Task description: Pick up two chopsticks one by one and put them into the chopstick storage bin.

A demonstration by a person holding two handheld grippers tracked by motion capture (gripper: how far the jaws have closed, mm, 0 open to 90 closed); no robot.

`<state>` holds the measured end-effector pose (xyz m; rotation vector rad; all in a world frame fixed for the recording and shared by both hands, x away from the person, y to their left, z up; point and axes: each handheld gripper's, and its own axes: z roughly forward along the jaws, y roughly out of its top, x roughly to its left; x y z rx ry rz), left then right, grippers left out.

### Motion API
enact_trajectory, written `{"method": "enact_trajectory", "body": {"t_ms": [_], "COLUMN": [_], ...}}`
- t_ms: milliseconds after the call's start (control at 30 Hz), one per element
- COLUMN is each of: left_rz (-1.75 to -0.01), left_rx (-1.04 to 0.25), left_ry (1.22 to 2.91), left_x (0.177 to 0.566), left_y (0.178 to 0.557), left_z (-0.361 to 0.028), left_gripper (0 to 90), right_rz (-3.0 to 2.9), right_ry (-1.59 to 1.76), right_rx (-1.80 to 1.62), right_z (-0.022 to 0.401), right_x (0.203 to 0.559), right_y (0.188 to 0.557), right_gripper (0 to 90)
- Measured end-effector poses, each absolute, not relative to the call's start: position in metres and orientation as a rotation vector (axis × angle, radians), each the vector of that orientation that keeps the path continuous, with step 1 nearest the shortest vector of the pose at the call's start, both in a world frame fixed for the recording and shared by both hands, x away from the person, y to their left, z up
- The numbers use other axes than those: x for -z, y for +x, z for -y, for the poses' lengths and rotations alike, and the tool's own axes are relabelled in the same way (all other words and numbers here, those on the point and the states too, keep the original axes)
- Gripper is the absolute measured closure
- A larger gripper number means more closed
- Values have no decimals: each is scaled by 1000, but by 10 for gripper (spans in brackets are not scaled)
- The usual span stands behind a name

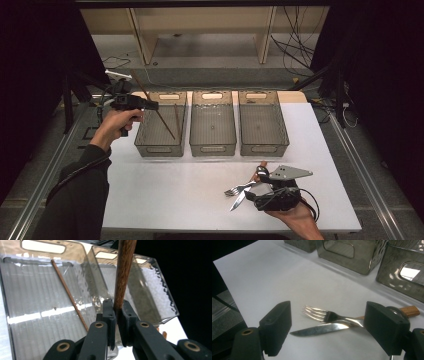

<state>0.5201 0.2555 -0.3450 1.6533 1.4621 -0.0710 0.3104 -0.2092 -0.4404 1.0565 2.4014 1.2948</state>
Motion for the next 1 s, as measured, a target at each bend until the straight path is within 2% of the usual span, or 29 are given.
{"method": "enact_trajectory", "body": {"t_ms": [667,1000], "left_rz": [-1499,-1508], "left_rx": [42,44], "left_ry": [1689,1773], "left_x": [371,383], "left_y": [529,534], "left_z": [-238,-224], "left_gripper": [842,839], "right_rz": [-2399,-2397], "right_ry": [1055,1058], "right_rx": [-1299,-1301], "right_z": [209,210], "right_x": [441,441], "right_y": [311,310], "right_gripper": [223,223]}}
